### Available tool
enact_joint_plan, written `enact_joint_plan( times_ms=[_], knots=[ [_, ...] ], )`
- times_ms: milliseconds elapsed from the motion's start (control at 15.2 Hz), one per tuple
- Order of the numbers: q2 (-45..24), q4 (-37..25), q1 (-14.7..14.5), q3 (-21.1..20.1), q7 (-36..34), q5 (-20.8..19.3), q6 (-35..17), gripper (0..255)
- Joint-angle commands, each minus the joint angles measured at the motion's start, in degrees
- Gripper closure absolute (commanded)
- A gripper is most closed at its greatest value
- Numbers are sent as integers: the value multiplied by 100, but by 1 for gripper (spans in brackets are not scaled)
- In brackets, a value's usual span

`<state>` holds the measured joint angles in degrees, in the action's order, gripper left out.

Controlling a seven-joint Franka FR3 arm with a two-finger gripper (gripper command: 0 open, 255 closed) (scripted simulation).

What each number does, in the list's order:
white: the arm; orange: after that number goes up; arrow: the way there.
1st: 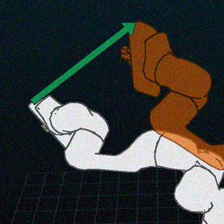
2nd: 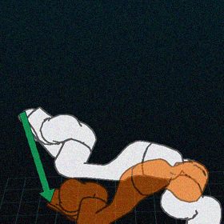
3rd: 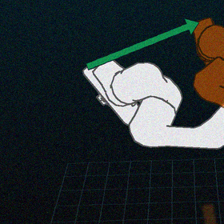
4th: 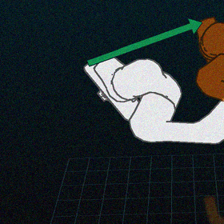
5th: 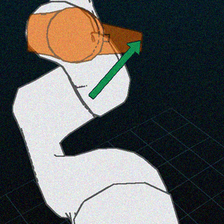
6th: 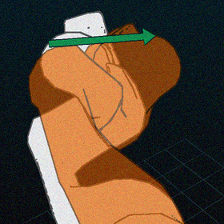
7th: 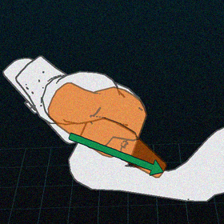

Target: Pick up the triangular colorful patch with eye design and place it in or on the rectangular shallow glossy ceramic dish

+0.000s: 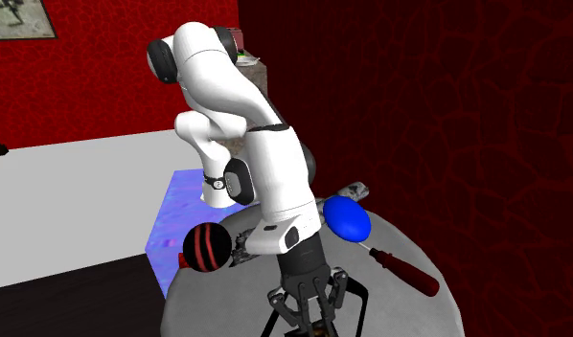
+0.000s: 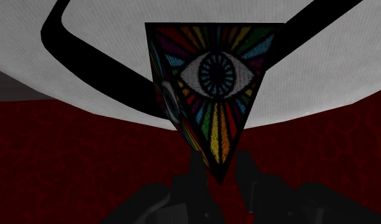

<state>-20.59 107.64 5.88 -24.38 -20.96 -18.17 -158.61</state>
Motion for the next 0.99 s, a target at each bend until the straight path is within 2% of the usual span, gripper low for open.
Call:
enact_joint_plan(
  times_ms=[0,132,198,528,792,924],
  knots=[
    [0,-1,-2,1,-2,-2,-3,255],
    [0,-1,-2,1,-2,-2,-3,255],
    [-1,-2,-2,2,-3,-3,-3,0],
    [0,-1,-1,1,-2,-2,-4,0],
    [764,423,388,-375,403,595,275,0],
    [765,424,380,-366,406,600,275,0]
  ],
)
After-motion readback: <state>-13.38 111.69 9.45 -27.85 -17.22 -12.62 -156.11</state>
